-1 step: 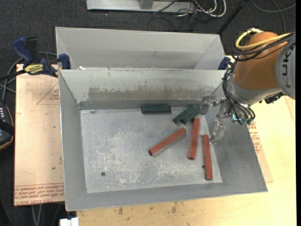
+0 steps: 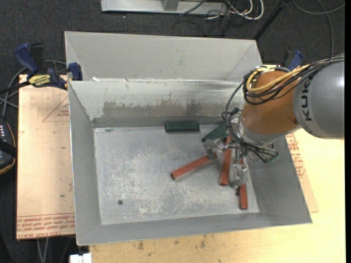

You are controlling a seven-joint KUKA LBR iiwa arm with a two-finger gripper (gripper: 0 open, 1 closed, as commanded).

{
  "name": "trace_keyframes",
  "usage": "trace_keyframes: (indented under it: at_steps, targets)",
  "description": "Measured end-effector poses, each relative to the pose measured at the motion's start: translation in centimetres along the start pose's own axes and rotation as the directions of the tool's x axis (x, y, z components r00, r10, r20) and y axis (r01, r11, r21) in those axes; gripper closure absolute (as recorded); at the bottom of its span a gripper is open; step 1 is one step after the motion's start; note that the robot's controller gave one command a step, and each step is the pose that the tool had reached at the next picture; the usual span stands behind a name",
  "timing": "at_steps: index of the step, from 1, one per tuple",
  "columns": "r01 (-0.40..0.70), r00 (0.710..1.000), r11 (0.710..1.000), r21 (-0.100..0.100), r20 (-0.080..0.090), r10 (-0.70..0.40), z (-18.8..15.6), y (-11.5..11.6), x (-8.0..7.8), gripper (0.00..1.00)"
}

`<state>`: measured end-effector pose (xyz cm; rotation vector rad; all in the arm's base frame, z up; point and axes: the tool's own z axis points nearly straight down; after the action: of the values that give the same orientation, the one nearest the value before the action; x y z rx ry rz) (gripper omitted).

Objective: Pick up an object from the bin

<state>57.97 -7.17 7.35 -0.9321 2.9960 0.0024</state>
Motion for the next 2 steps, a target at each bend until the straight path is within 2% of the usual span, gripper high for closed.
trace_keyframes:
  at_steps: [1,2]
  targets:
    - [0.021,1.000,1.000,0.002,0.008,-0.021,-3.3,2.9,-7.7,0.00]
    - [0.036,0.999,0.999,-0.007,-0.007,-0.036,0.6,10.0,-6.2,0.00]
